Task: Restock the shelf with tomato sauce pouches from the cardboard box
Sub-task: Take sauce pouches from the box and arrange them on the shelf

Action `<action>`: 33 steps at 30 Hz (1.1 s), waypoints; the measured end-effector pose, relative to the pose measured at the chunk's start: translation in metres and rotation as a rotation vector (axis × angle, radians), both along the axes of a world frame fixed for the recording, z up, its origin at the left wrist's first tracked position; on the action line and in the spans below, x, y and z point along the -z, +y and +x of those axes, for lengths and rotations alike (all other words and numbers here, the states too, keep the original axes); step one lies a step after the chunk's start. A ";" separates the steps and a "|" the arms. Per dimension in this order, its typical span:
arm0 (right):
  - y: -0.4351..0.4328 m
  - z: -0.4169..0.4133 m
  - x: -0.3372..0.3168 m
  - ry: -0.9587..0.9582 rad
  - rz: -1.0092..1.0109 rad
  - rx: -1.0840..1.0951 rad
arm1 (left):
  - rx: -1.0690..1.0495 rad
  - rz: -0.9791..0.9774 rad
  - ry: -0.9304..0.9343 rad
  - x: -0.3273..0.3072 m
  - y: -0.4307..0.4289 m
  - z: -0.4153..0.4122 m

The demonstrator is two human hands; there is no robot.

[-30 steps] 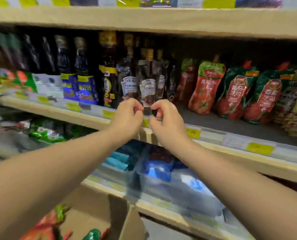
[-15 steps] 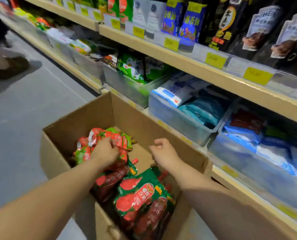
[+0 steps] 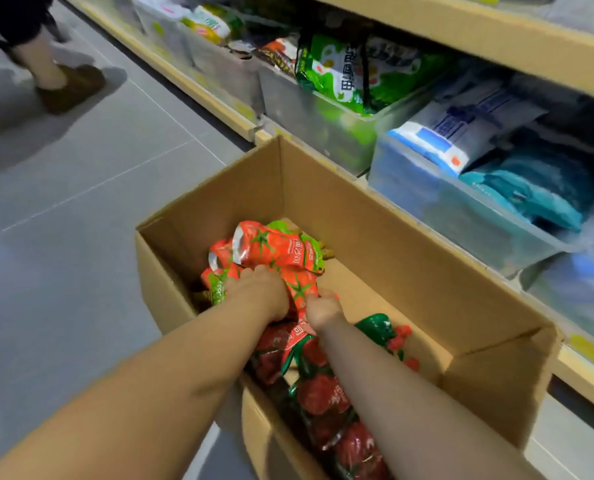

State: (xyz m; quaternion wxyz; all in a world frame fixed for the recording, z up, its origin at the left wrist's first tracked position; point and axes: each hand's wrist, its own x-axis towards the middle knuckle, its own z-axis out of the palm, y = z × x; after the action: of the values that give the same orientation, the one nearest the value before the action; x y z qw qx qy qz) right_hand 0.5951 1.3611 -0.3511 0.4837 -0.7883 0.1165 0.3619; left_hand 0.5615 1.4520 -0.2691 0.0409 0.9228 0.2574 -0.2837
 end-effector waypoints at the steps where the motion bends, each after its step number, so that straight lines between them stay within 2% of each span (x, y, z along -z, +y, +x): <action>1: 0.002 0.001 0.005 -0.033 -0.050 -0.003 | 0.006 0.011 0.007 0.001 -0.001 0.001; 3: 0.001 0.002 0.009 -0.078 -0.051 0.050 | 0.017 0.026 0.011 0.001 -0.001 0.003; 8: -0.016 0.005 0.014 -0.040 -0.006 0.158 | 0.048 -0.028 0.063 0.008 -0.002 0.003; 11: -0.027 0.005 0.001 -0.141 0.006 0.165 | 0.062 -0.068 0.019 0.012 -0.005 0.001; 14: -0.040 0.014 -0.024 -0.282 -0.036 0.147 | 0.072 -0.093 0.116 0.018 -0.009 -0.003; 15: -0.046 0.015 -0.032 -0.345 -0.041 0.125 | 0.031 -0.082 0.110 0.019 -0.012 -0.004; 17: -0.061 0.015 -0.049 -0.472 -0.029 0.094 | -0.212 -0.103 0.003 0.016 -0.016 -0.003; 19: -0.072 0.013 -0.064 -0.583 -0.006 0.084 | -0.450 -0.262 -0.091 0.013 -0.014 0.000; 23: -0.099 0.012 -0.098 -0.763 0.068 0.202 | -0.699 -0.769 0.100 -0.001 -0.024 -0.015; 25: -0.118 0.011 -0.113 -0.799 0.094 0.272 | -0.789 -1.077 0.055 -0.005 -0.038 -0.012; 27: -0.135 0.009 -0.125 -0.815 0.109 0.303 | -0.857 -1.338 -0.192 -0.016 -0.057 0.001; 30: -0.154 0.010 -0.136 -0.812 0.116 0.359 | -0.949 -1.579 -0.616 -0.045 -0.087 0.024; 33: -0.177 0.013 -0.148 -0.794 0.082 0.383 | -0.936 -1.750 -0.805 -0.073 -0.114 0.035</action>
State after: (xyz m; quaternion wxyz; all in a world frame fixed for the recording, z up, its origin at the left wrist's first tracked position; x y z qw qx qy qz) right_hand 0.6083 1.1845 -0.2031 0.5800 -0.8107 0.0510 -0.0609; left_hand 0.5965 1.3376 -0.1965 0.8751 0.4080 0.2604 -0.0007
